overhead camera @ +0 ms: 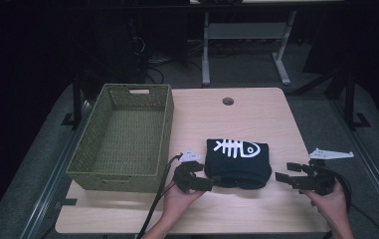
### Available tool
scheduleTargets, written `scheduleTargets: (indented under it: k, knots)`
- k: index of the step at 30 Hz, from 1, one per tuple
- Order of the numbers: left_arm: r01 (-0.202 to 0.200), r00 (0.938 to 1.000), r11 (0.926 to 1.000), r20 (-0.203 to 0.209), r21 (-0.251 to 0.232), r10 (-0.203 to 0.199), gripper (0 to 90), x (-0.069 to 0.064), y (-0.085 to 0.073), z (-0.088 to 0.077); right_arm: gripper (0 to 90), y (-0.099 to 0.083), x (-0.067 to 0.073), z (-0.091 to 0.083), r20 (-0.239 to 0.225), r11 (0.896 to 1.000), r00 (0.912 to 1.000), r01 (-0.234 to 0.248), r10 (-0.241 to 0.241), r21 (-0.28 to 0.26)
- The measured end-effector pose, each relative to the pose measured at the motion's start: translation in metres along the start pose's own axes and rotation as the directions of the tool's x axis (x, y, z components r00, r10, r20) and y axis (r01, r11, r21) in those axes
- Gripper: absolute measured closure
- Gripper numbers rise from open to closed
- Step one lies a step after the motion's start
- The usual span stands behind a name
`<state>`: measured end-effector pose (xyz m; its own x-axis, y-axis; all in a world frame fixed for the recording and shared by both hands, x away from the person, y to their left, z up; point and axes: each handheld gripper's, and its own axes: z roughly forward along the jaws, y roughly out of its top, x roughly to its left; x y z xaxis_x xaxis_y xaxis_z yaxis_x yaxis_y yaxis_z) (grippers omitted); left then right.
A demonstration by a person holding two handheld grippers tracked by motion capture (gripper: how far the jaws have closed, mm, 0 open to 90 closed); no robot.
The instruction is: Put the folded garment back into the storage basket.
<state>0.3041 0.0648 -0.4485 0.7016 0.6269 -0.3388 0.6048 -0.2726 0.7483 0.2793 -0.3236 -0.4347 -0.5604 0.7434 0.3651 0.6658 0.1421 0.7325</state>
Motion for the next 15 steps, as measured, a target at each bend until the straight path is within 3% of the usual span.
scheduleTargets:
  k: [6, 11, 15]
  knots:
    - [0.038, 0.9982, 0.9992, -0.045, -0.015, -0.039, 17.7, 0.008, 0.012, 0.01, 21.2, 0.02, -0.004, 0.022, 0.008, 0.999, 0.9999, -0.007, 0.007, 0.051]
    - [0.081, 0.9935, 0.9966, -0.078, -0.014, -0.082, 19.2, 0.019, 0.019, 0.021, 22.5, 0.03, -0.007, 0.039, 0.008, 0.998, 0.9996, -0.028, 0.028, 0.062]
    - [0.086, 0.9915, 0.9962, -0.097, -0.003, -0.086, 21.1, 0.024, 0.025, 0.028, 23.4, 0.033, -0.013, 0.051, 0.025, 0.994, 0.9981, -0.059, 0.057, 0.088]
